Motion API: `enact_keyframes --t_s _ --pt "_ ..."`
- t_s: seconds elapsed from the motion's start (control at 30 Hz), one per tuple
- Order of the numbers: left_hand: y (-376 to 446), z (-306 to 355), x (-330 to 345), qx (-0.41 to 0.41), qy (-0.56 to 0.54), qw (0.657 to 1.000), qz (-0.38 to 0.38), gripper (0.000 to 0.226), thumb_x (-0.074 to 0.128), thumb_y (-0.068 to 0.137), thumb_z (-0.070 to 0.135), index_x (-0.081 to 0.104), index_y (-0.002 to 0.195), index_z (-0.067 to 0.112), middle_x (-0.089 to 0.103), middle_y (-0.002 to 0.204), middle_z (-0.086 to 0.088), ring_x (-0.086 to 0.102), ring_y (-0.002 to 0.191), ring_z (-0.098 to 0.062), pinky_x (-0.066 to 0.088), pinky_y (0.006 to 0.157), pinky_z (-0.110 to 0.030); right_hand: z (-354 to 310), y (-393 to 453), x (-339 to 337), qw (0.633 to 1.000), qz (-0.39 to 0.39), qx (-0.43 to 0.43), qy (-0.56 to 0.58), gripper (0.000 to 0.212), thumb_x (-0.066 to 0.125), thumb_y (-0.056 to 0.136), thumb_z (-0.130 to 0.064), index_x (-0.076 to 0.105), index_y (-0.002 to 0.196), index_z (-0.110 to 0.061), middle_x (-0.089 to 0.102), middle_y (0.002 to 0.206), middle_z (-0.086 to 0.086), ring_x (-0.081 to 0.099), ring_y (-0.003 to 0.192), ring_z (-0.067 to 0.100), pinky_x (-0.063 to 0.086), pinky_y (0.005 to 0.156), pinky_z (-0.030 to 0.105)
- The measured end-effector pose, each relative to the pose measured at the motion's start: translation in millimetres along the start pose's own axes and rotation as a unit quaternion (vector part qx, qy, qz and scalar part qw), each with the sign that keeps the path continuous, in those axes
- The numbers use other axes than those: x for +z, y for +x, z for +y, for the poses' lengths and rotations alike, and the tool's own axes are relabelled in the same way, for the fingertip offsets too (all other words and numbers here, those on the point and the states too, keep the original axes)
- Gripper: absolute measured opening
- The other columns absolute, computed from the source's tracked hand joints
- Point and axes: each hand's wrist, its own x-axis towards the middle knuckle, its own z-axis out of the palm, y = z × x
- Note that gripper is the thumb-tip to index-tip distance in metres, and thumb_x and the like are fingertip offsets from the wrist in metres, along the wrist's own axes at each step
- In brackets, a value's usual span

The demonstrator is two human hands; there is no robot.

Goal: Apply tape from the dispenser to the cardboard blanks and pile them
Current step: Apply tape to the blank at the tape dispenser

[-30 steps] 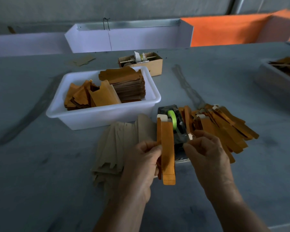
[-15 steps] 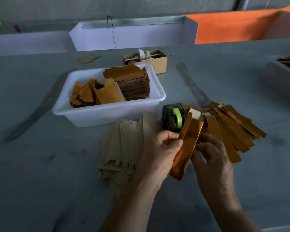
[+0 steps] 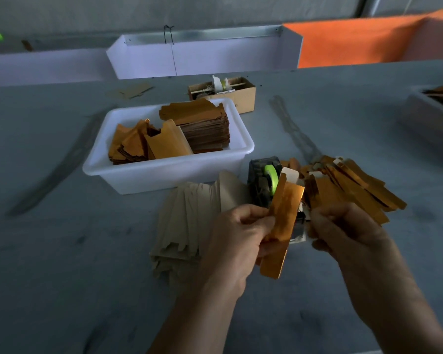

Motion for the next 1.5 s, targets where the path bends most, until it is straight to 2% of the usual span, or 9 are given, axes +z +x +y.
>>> enact_keyframes --t_s 0.17,0.33,0.7,0.83,0.93,1.13,1.33,1.4,1.5 --pt "-8.9 6.2 -2.6 0.007 -0.008 1.0 0.004 0.007 0.068 0.084 0.01 0.068 0.079 0.015 0.073 0.076 -0.001 0.072 0.07 -0.011 0.056 0.061 -0.019 -19.9 -1.4 3.8 0.988 -0.125 -0.058 -0.067 0.013 0.061 0.075 -0.016 0.069 0.076 -0.026 0.068 0.075 -0.005 0.061 0.066 0.004 0.048 0.056 0.013" --pt "-12.6 7.4 -3.1 0.012 0.012 1.0 0.008 0.008 0.069 0.084 0.012 0.069 0.077 0.018 0.073 0.074 0.0 0.071 0.068 -0.009 0.056 0.062 -0.02 -19.7 2.2 9.4 0.97 -0.125 -0.087 -0.19 0.017 0.061 0.083 -0.016 0.068 0.082 -0.031 0.067 0.077 -0.009 0.06 0.075 0.003 0.048 0.061 0.013" --pt "-17.2 10.5 -4.3 -0.018 -0.02 0.999 -0.033 0.008 0.066 0.086 0.007 0.072 0.081 0.01 0.075 0.08 -0.008 0.073 0.074 -0.017 0.058 0.066 -0.024 -19.2 9.5 11.3 0.965 -0.086 -0.08 -0.236 0.024 0.071 0.077 -0.02 0.051 0.088 -0.028 0.068 0.073 -0.006 0.064 0.069 -0.001 0.048 0.054 0.015" --pt "-17.8 12.8 -5.2 -0.025 -0.013 0.999 -0.046 0.009 0.067 0.085 0.017 0.071 0.082 0.01 0.075 0.081 -0.007 0.073 0.075 -0.017 0.059 0.07 -0.026 -20.9 7.8 13.9 0.959 -0.076 -0.084 -0.259 0.026 0.071 0.076 -0.021 0.048 0.085 -0.029 0.064 0.071 -0.006 0.062 0.068 -0.003 0.048 0.055 0.01" --pt "-19.8 9.8 -2.7 -0.002 -0.005 1.0 -0.018 0.01 0.065 0.087 0.016 0.07 0.079 0.013 0.074 0.073 -0.001 0.072 0.07 -0.014 0.057 0.062 -0.02 -21.8 4.5 17.3 0.946 -0.064 -0.089 -0.306 0.025 0.07 0.079 -0.023 0.047 0.09 -0.027 0.062 0.075 -0.008 0.062 0.065 0.002 0.05 0.053 0.014" --pt "-20.4 4.7 3.1 0.029 0.026 0.998 0.043 0.02 0.062 0.09 0.012 0.069 0.071 0.017 0.072 0.067 0.001 0.072 0.067 -0.017 0.059 0.066 -0.028 -25.6 0.2 25.4 0.921 -0.029 -0.102 -0.375 0.023 0.065 0.085 -0.027 0.045 0.095 -0.025 0.058 0.075 -0.011 0.057 0.066 0.0 0.048 0.052 0.013" --pt "-25.2 0.6 12.4 0.164 0.176 0.96 0.144 0.015 0.061 0.09 0.019 0.068 0.077 0.022 0.07 0.073 0.001 0.068 0.07 -0.014 0.057 0.069 -0.041 -33.3 3.0 28.6 0.913 -0.003 -0.083 -0.4 0.035 0.066 0.077 -0.043 0.045 0.098 -0.025 0.055 0.073 -0.012 0.059 0.066 0.007 0.053 0.059 0.026" --pt "-25.0 0.6 10.9 0.17 0.168 0.958 0.158 0.011 0.061 0.091 0.021 0.068 0.082 0.021 0.07 0.077 0.002 0.068 0.072 -0.012 0.058 0.07 -0.038 -32.3 5.8 25.3 0.911 -0.007 -0.075 -0.405 0.05 0.055 0.063 -0.064 0.044 0.093 -0.025 0.054 0.069 -0.011 0.056 0.061 0.005 0.05 0.055 0.025" --pt "-25.7 3.6 7.5 0.155 0.155 0.965 0.14 0.013 0.06 0.091 0.023 0.066 0.08 0.025 0.071 0.074 0.005 0.069 0.068 -0.005 0.057 0.061 -0.022 -23.4 6.7 21.3 0.936 -0.027 -0.065 -0.344 0.057 0.047 0.051 -0.067 0.047 0.091 -0.026 0.056 0.072 -0.013 0.056 0.064 0.0 0.043 0.053 0.012"
